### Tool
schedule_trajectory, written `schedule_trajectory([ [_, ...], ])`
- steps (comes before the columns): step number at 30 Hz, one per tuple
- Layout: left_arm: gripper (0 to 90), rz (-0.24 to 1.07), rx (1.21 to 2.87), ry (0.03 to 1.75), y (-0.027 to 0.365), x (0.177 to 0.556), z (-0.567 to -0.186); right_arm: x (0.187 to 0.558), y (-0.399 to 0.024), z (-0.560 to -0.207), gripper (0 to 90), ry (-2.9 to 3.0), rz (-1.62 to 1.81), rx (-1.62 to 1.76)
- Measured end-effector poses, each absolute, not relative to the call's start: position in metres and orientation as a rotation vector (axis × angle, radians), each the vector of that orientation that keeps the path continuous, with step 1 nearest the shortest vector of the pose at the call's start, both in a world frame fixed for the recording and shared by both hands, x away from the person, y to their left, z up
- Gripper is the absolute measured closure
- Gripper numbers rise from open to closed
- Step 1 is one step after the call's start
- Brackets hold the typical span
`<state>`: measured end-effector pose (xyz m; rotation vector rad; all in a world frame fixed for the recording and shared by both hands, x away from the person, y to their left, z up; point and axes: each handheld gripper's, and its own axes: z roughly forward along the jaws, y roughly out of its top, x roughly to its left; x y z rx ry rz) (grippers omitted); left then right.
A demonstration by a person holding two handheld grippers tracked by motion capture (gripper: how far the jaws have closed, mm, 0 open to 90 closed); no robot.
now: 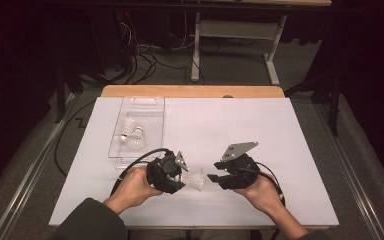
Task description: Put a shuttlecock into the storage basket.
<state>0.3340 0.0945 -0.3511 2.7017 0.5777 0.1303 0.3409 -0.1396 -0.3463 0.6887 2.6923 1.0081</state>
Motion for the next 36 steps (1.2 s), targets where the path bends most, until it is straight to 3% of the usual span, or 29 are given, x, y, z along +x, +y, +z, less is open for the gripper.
schedule_trajectory([
  [15,62.6,0.117,2.623,0.738,0.117,0.339,-0.337,0.332,-0.185,-0.361,43.0,2.504,1.094,0.769],
  [36,62.6,0.107,2.488,0.962,0.160,0.353,-0.321,0.316,-0.252,-0.391,35.7,2.285,1.188,0.961],
])
